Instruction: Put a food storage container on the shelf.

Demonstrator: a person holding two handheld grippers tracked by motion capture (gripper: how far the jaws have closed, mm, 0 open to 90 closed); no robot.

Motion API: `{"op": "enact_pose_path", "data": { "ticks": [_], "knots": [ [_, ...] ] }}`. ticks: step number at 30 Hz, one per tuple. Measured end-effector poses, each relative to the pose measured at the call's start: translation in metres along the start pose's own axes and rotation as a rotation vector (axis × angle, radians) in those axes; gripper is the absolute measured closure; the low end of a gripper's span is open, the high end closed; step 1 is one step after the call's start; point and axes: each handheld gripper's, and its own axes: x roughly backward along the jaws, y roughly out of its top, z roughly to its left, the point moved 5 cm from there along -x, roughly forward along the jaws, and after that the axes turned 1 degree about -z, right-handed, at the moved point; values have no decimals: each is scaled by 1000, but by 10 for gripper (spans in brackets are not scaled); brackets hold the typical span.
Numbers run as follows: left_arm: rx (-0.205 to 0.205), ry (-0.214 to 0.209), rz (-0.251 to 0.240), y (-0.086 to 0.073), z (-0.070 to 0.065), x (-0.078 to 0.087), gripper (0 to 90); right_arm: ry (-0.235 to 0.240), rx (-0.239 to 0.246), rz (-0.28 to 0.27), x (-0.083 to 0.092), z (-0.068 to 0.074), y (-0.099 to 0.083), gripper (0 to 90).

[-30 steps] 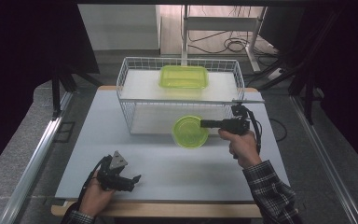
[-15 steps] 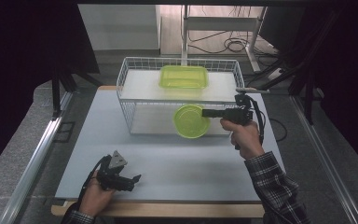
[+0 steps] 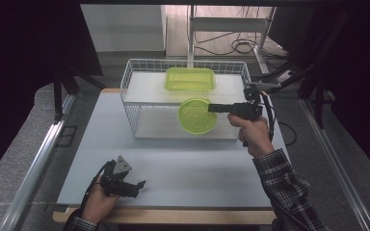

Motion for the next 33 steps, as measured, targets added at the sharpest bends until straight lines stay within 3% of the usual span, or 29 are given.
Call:
{"op": "enact_pose_path", "data": {
  "ticks": [23,33],
  "knots": [
    [3,1,-6,0,0,1,47,-8,45,-49,0,22,35,810],
    [3,1,-5,0,1,1,47,-38,49,-98,1,28,61,810]
  ]
}}
